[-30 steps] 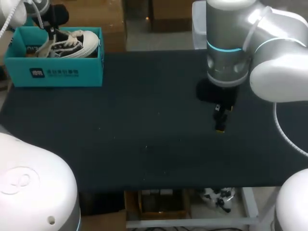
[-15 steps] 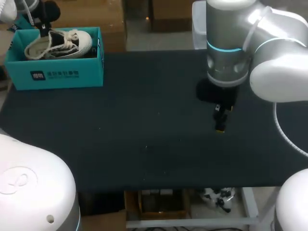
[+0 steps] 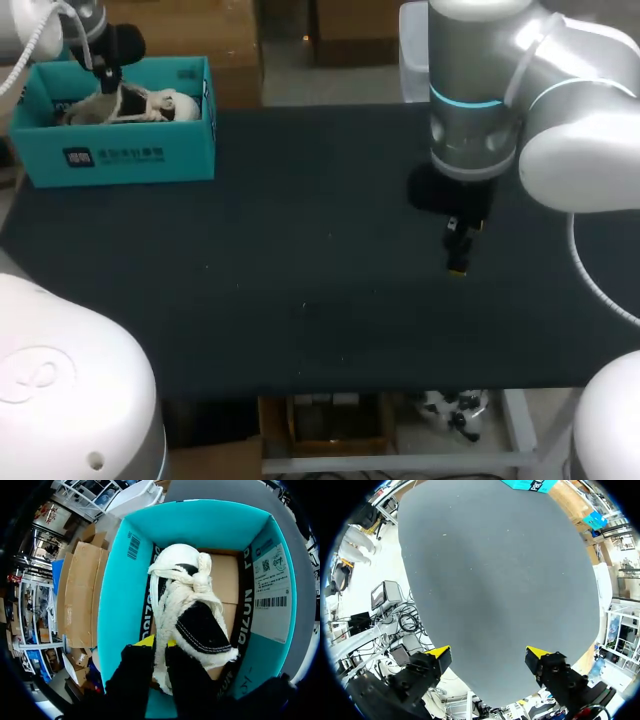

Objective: Open the shoe tongue, take the insole out of the shoe, put the insole back into the shoe, and pack the shoe into the shoebox

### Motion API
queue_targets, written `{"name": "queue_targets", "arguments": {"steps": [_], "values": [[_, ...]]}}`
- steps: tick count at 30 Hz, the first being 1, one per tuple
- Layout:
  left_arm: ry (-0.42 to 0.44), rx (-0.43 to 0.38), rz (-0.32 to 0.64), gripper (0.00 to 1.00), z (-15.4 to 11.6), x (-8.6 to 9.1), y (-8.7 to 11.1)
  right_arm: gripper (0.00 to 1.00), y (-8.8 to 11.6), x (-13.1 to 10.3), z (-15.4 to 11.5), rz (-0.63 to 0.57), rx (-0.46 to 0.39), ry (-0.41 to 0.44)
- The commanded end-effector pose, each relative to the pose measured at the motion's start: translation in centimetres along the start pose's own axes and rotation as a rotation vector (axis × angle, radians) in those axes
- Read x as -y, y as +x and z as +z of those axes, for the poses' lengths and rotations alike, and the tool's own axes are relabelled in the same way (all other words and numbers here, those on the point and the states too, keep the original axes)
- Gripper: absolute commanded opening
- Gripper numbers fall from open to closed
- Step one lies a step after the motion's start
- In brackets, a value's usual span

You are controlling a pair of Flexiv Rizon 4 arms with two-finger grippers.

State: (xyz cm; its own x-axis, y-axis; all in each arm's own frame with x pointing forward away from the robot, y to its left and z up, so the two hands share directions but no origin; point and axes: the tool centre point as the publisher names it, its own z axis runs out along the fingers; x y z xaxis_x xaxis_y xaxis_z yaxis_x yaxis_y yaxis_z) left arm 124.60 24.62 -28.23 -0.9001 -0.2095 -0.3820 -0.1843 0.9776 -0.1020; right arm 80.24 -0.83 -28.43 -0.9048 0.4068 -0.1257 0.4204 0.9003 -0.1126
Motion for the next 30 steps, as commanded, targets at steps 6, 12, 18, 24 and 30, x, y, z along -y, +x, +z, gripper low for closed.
{"name": "queue_targets", "arguments": {"steps": [6, 12, 18, 24, 30], "values": [[0.010, -0.011, -0.023, 1.00, -0.1, -0.1, -0.6, 1.00, 0.0, 0.0, 0.0, 0.000, 0.001, 0.000], [0.080, -0.031, -0.056, 1.00, -4.7, 2.0, -0.3, 1.00, 0.0, 0.0, 0.0, 0.000, 0.001, 0.000], [0.066, 0.008, -0.036, 1.00, -9.2, 5.8, 2.5, 1.00, 0.0, 0.0, 0.0, 0.000, 0.001, 0.000], [0.054, -0.014, -0.047, 1.00, -12.6, 9.3, 6.9, 1.00, 0.0, 0.0, 0.0, 0.000, 0.001, 0.000], [0.020, -0.077, -0.075, 1.00, -15.0, 12.1, 10.8, 1.00, 0.0, 0.0, 0.0, 0.000, 0.001, 0.000]]}}
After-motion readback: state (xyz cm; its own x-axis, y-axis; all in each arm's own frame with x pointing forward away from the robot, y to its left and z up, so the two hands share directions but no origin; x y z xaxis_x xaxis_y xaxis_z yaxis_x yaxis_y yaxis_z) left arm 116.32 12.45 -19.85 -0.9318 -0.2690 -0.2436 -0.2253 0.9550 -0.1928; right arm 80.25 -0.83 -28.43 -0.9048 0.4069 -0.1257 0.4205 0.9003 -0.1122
